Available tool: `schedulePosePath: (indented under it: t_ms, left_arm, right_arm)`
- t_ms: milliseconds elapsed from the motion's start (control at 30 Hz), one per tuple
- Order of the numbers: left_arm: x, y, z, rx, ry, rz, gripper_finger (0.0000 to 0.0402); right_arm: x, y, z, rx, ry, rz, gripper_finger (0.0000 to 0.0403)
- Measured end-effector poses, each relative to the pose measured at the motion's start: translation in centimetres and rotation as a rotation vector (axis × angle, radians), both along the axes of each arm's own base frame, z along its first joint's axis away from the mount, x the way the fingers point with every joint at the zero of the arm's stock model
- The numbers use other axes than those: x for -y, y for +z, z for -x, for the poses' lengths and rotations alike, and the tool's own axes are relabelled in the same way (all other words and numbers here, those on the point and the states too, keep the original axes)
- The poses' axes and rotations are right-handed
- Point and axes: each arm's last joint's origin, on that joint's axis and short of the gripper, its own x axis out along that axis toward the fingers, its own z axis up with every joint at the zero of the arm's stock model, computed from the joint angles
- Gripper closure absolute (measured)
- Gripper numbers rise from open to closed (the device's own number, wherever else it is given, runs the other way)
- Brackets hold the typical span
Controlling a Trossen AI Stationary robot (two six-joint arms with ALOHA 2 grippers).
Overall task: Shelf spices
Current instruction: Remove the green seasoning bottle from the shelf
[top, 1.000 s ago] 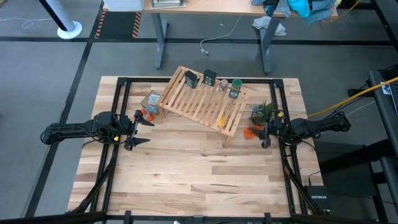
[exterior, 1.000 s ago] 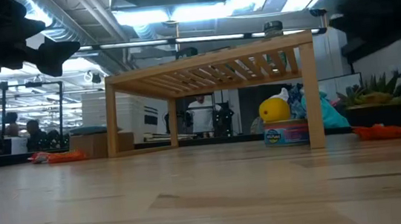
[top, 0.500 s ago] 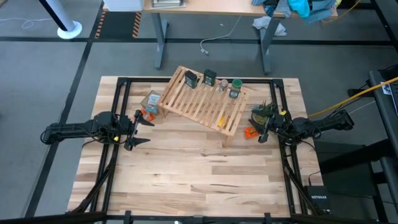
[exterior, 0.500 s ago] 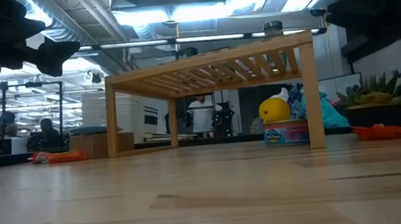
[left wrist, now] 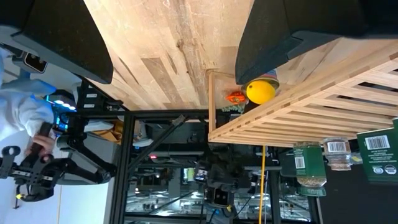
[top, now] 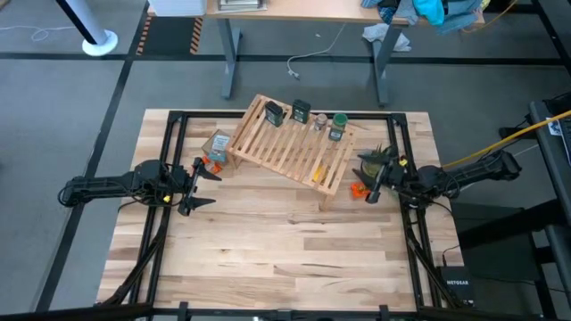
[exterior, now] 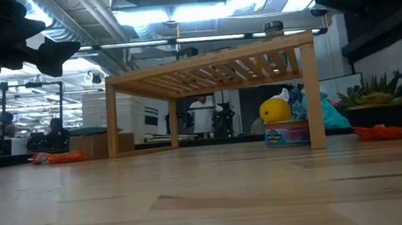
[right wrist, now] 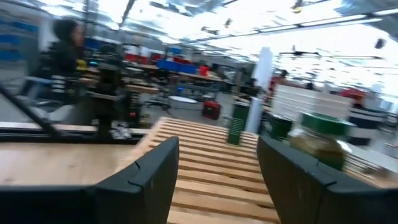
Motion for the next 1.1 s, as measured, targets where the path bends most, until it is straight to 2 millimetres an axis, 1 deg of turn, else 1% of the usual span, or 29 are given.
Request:
schedulePosePath:
  t_ms: [200, 267, 400, 633, 733, 800, 867, 967, 1033, 1100]
  left_arm:
    - [0.0, 0.0, 0.0, 0.0, 0.0, 0.0, 0.0071]
    - [0.0, 0.0, 0.0, 0.0, 0.0, 0.0, 0.0071]
    - [0.0, 0.0, 0.0, 0.0, 0.0, 0.0, 0.0071]
    - [0.0, 0.0, 0.0, 0.002, 0.0, 0.0, 0.0071]
    - [0.0, 0.0, 0.0, -0.004, -0.003, 0.054, 0.0071]
    - [0.0, 0.0, 0.0, -0.001, 0.012, 0.058, 0.0071]
    - [-0.3, 0.5, 0.0, 0.049, 0.093, 0.082, 0.0071]
    - [-0.8, 1.5, 0.2, 0.158, 0.262, 0.15, 0.0071]
    - [-1.1, 1.9, 0.4, 0.209, 0.363, 0.175, 0.0071]
    - [-1.3, 1.9, 0.4, 0.221, 0.439, 0.167, 0.0071]
  right_arm:
    - [-0.6, -0.2, -0.2, -0.016, 0.195, 0.047, 0.018]
    - [-0.7, -0.1, -0.2, -0.017, 0.23, 0.066, 0.018]
    - [-0.6, -0.1, -0.2, -0.006, 0.218, 0.032, 0.018]
    - [-0.4, -0.1, -0.2, 0.002, 0.145, -0.033, 0.018]
    - [-0.4, -0.1, -0.2, 0.005, 0.132, -0.037, 0.018]
    - [-0.4, 0.0, -0.1, 0.011, 0.132, -0.038, 0.018]
    - [-0.3, 0.1, -0.1, 0.023, 0.132, -0.041, 0.018]
    - [-0.3, 0.1, -0.1, 0.023, 0.124, -0.049, 0.018]
    - [-0.2, 0.1, -0.1, 0.021, 0.074, -0.065, 0.018]
    - [0.0, -0.1, -0.1, 0.005, 0.01, -0.075, 0.018]
